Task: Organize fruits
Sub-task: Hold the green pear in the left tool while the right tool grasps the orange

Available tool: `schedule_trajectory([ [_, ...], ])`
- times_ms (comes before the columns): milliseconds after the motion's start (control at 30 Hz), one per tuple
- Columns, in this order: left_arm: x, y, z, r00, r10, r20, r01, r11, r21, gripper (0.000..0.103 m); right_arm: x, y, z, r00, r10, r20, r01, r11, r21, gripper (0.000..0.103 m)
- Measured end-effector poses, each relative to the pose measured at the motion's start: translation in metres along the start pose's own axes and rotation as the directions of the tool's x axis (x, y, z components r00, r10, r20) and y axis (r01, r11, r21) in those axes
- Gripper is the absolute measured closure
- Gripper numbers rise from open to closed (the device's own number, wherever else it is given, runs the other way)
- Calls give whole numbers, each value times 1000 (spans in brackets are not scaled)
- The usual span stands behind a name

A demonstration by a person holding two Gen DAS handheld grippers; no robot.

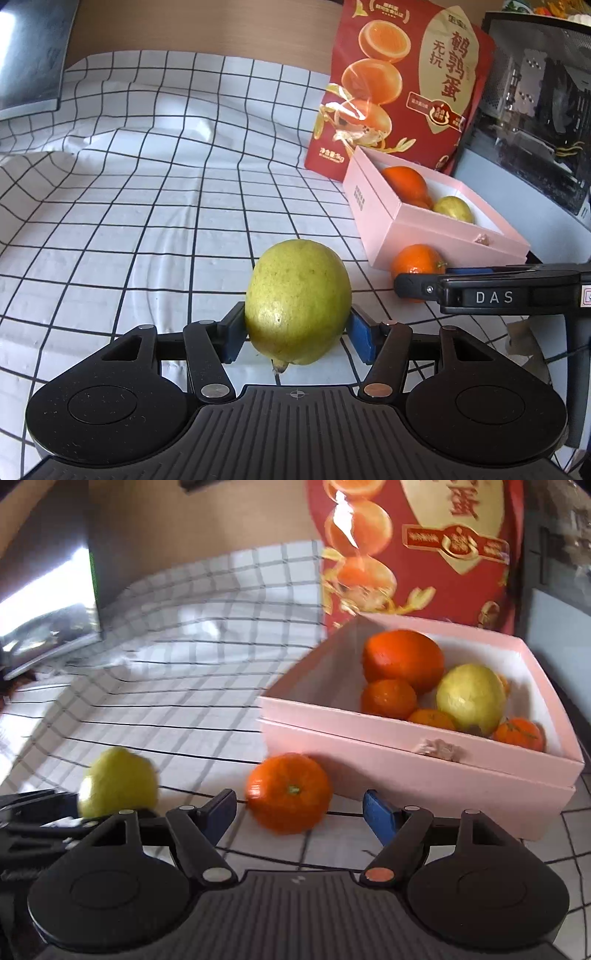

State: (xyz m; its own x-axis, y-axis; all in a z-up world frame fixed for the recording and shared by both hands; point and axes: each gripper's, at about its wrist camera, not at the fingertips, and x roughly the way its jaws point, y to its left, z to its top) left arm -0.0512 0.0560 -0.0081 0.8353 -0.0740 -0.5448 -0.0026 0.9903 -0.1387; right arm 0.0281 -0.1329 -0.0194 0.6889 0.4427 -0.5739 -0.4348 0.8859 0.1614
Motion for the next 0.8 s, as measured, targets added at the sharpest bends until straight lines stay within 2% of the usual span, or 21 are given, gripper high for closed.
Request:
schedule_trajectory([
  [200, 1, 0, -1, 1000, 5, -2, -5, 1000, 6, 41, -15, -10, -7, 1000, -8, -30, 7, 999, -36, 26],
  [367, 3, -3, 0, 999, 32, -2, -32, 999, 18, 41, -37, -23, -20, 988, -151, 6, 151, 982, -113, 26],
  [467, 6, -8, 0, 998, 66, -2, -66, 997, 28, 41, -50, -37, -25, 983, -178, 45, 182, 979, -89, 26],
  [567, 11, -18, 0, 995, 104, -10, -103, 992, 73, 39, -57, -54, -27, 991, -123, 51, 124, 992, -10, 26],
  [633, 13, -24, -1, 992, 129, -15, -127, 986, 109, 39, -55, -59, -23, 998, -60, 5, 60, 998, 11, 26],
  [700, 14, -25, -1, 990, 139, -16, -136, 983, 122, 39, -52, -56, -17, 1000, -21, -7, 21, 1000, 19, 26],
  [800, 13, -21, -1, 992, 122, -13, -120, 988, 101, 39, -45, -39, -10, 1000, -4, 9, 5, 1000, -2, 26],
])
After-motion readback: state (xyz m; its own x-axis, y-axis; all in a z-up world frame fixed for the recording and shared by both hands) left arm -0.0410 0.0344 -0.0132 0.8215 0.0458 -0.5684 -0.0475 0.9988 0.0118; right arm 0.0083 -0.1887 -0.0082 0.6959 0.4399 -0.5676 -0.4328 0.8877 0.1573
